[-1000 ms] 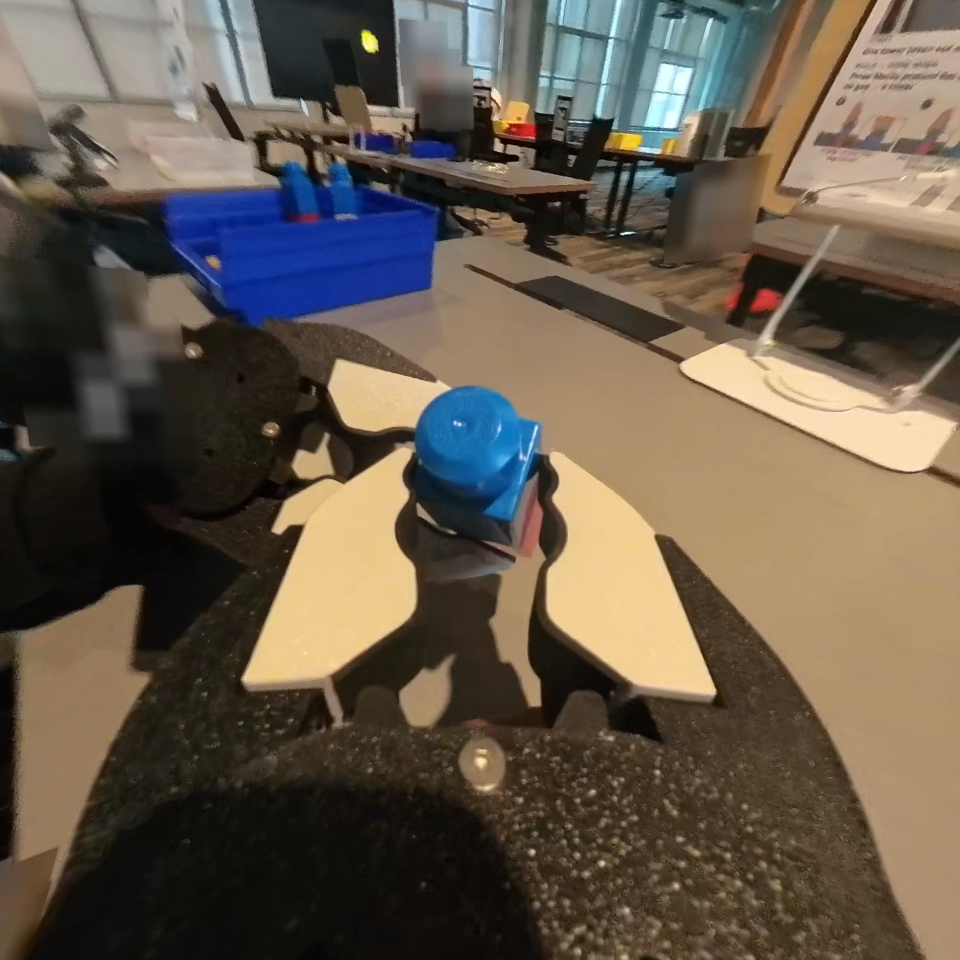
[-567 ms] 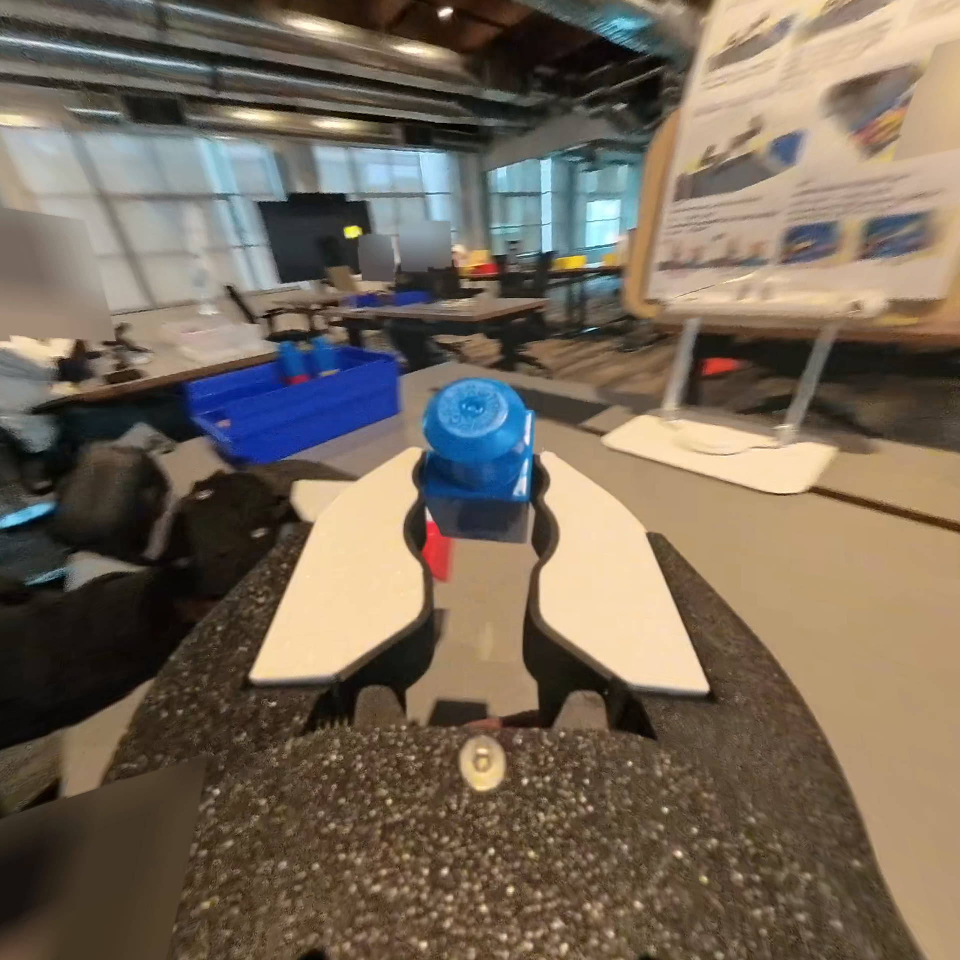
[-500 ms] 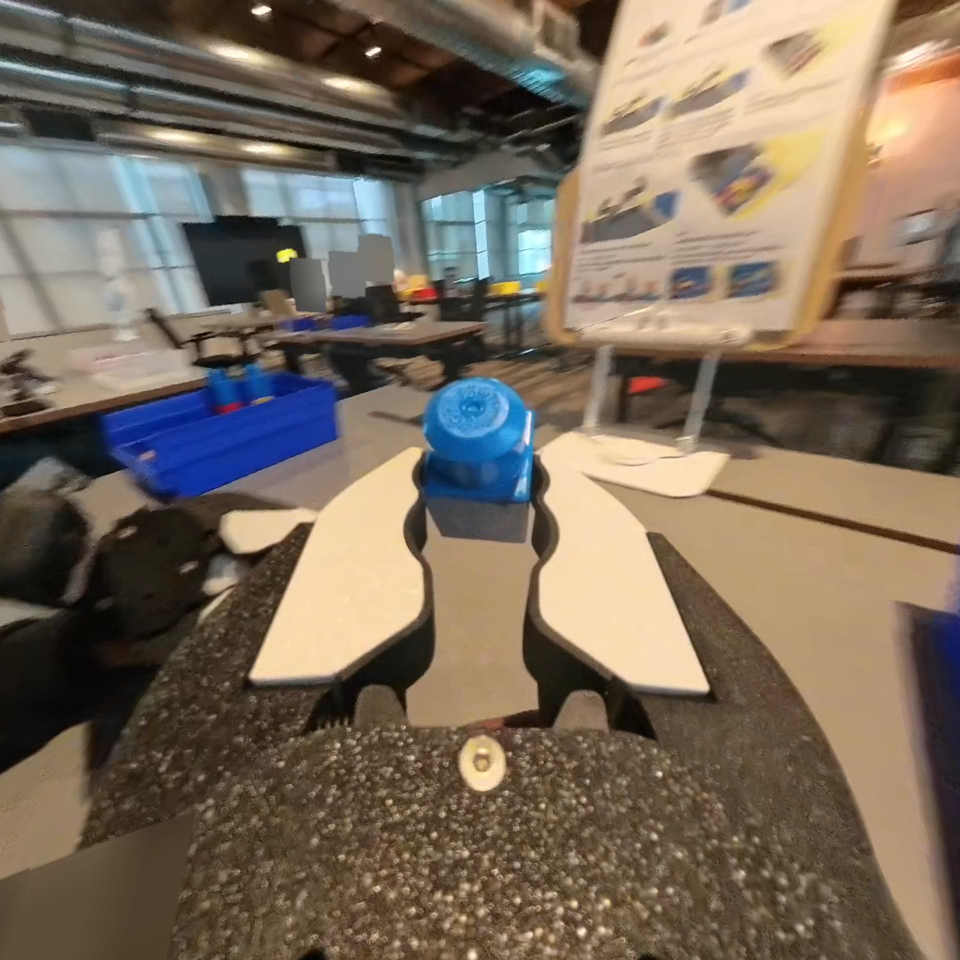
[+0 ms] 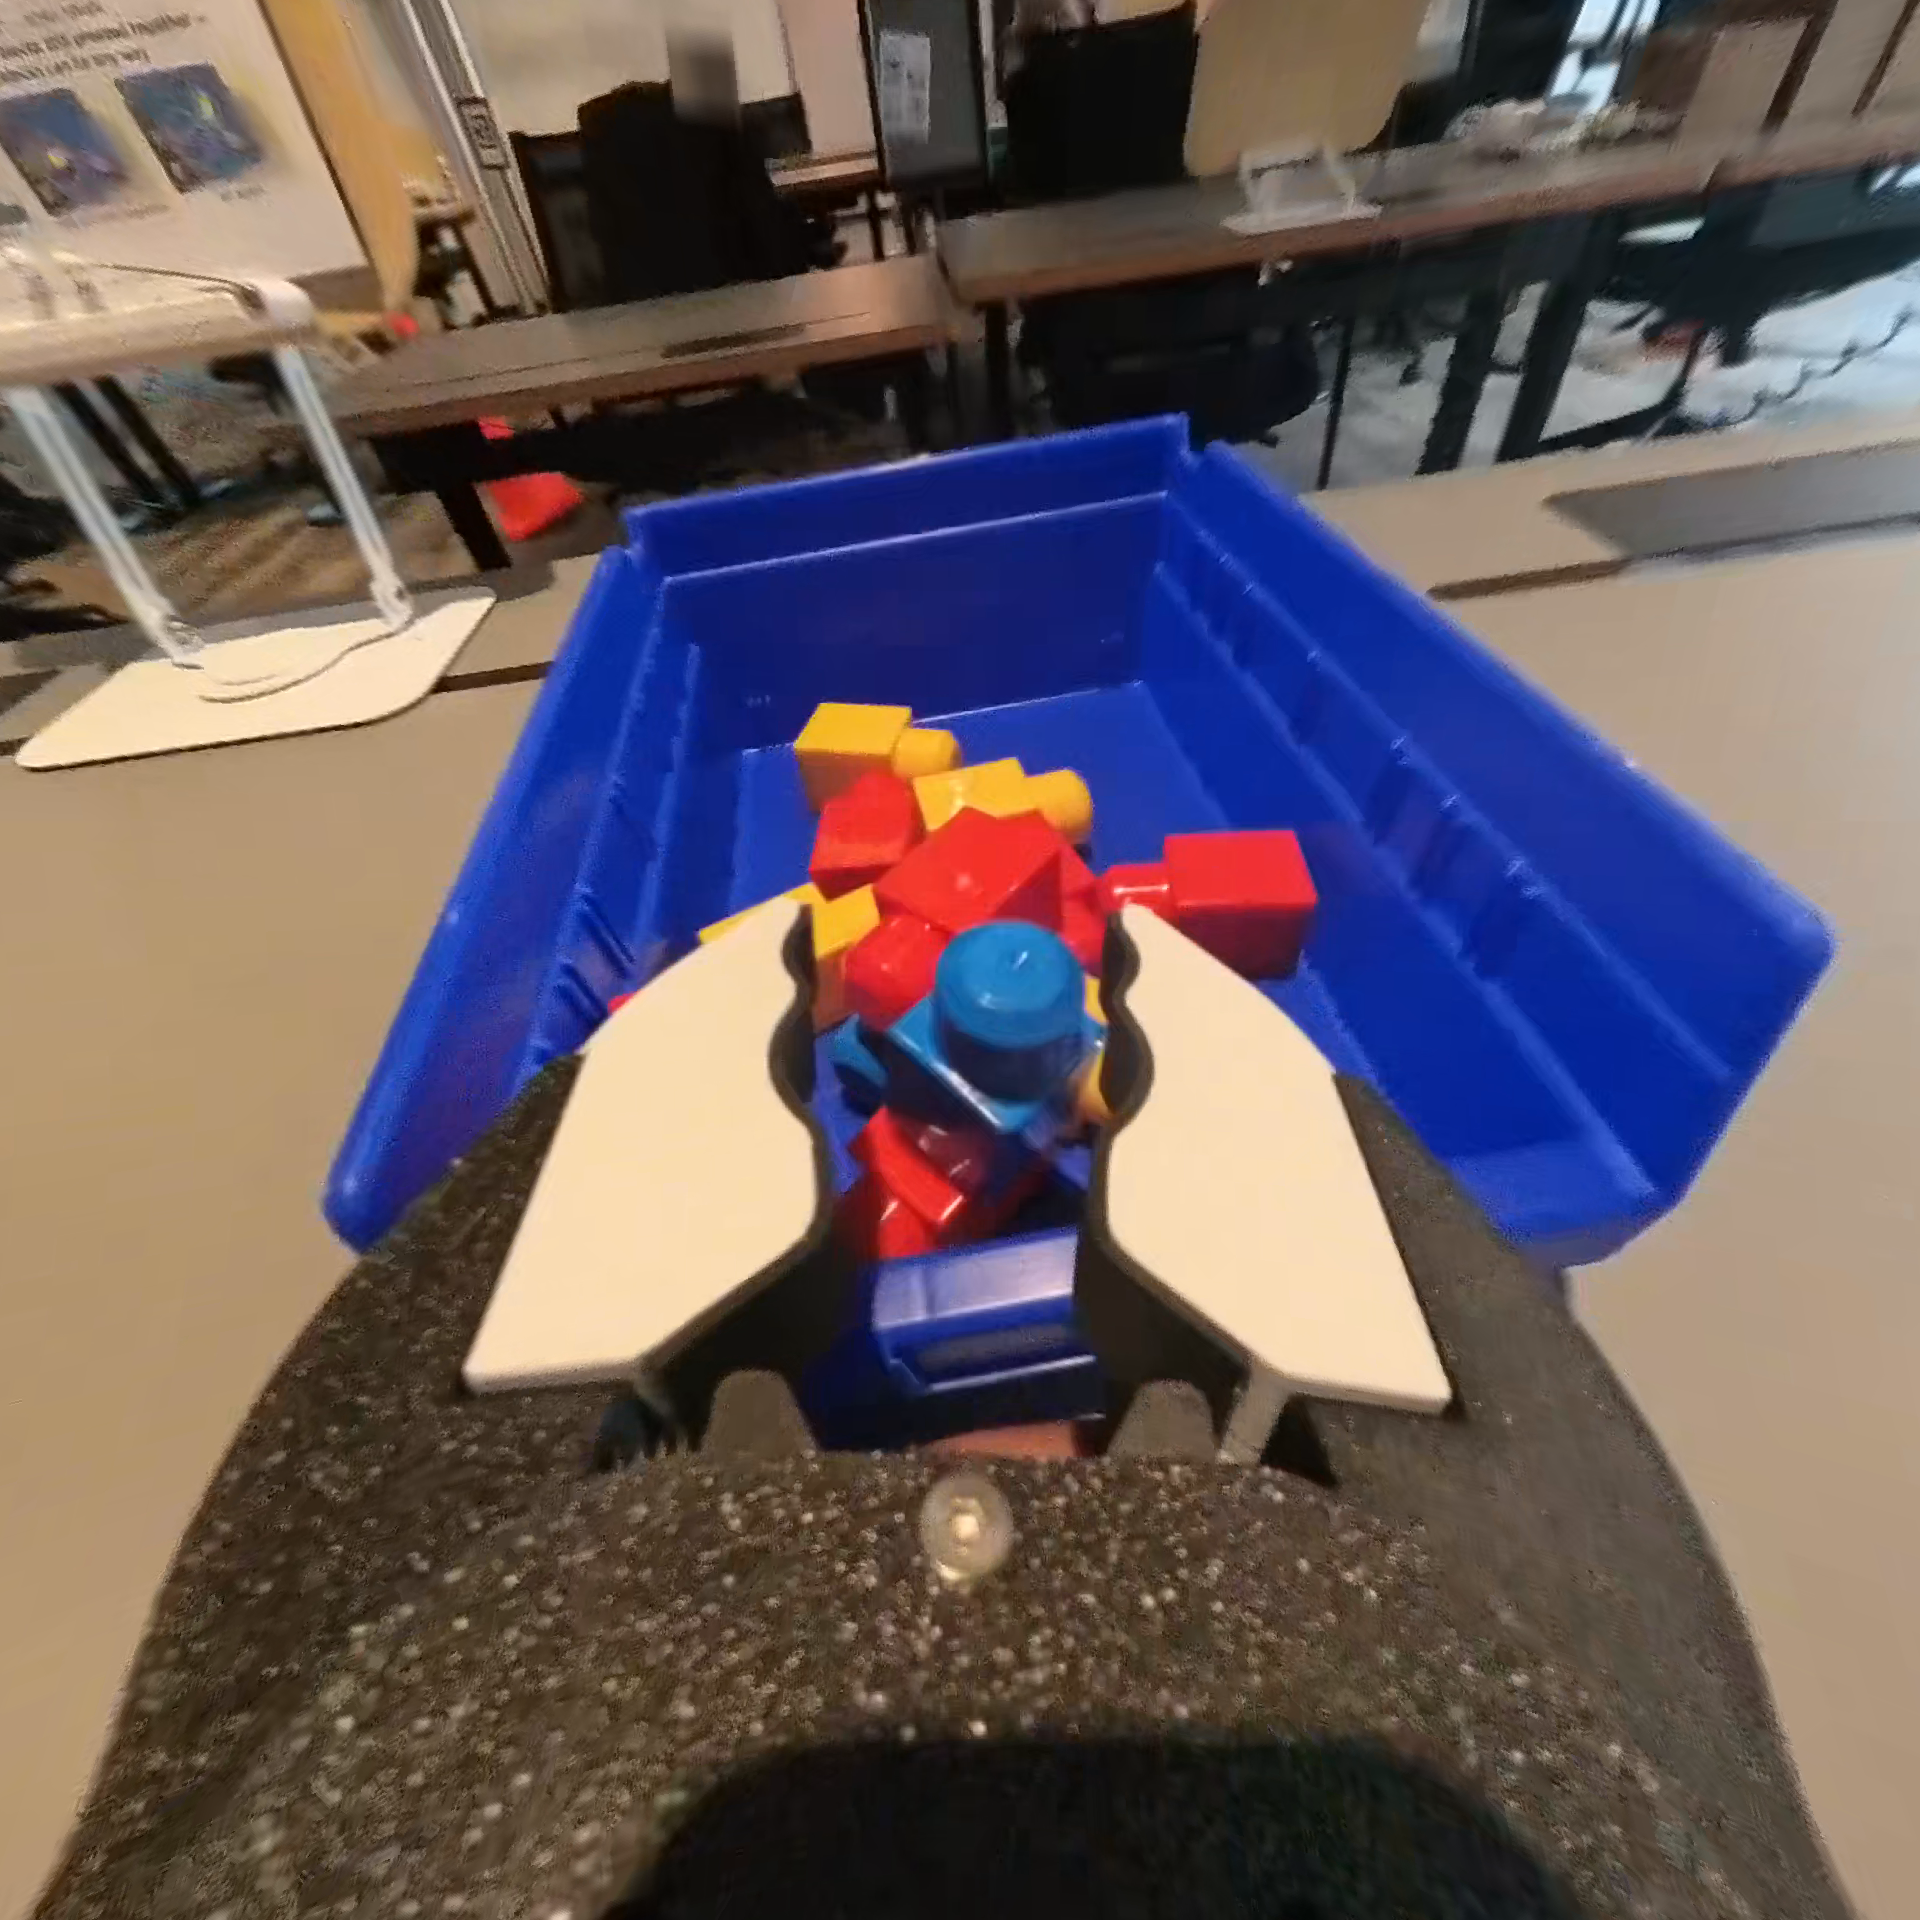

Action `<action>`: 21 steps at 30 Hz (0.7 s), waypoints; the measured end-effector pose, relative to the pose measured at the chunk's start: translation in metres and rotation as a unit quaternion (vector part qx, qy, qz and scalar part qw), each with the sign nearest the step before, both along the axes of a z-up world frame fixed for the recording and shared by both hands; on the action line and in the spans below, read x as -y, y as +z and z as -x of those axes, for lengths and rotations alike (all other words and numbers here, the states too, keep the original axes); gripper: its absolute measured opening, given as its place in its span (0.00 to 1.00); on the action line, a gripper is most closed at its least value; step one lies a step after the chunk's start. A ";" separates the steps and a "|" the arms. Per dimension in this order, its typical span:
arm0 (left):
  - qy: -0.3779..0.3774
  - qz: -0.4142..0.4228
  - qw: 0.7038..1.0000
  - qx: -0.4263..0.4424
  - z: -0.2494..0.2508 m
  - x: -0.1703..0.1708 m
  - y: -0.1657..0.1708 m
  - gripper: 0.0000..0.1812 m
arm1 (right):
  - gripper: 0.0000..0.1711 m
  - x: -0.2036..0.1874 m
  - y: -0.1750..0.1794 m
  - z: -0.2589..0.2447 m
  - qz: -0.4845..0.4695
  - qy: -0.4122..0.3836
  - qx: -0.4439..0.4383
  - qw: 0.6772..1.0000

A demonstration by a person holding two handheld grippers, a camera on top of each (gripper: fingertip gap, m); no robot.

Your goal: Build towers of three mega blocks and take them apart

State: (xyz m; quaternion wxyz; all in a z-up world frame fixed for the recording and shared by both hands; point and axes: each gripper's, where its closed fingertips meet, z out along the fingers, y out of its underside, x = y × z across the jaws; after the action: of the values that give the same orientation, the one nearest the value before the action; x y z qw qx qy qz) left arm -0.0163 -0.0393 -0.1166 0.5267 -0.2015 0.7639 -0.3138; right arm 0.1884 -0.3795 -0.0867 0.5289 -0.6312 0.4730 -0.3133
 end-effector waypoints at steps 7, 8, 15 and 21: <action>-0.002 0.018 1.000 0.003 0.000 0.001 0.003 0.20 | 0.32 -0.020 0.052 0.024 -0.028 0.038 0.078 0.996; -0.003 0.020 1.000 0.005 0.000 0.001 0.004 0.20 | 0.32 -0.033 0.064 0.034 -0.019 0.059 0.096 0.993; -0.012 0.033 0.999 0.032 0.003 0.002 0.015 0.20 | 0.32 -0.194 0.083 0.149 0.088 0.332 0.136 0.929; -0.047 0.005 0.996 0.070 0.012 0.016 0.022 0.20 | 0.39 -0.303 0.019 0.239 0.116 0.502 0.056 0.856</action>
State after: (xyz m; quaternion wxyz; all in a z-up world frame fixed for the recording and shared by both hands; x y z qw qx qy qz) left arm -0.0279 -0.0552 -0.0943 0.5625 -0.1455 0.7325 -0.3549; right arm -0.0502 -0.0769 -0.0675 0.5630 -0.8209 0.0223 -0.0928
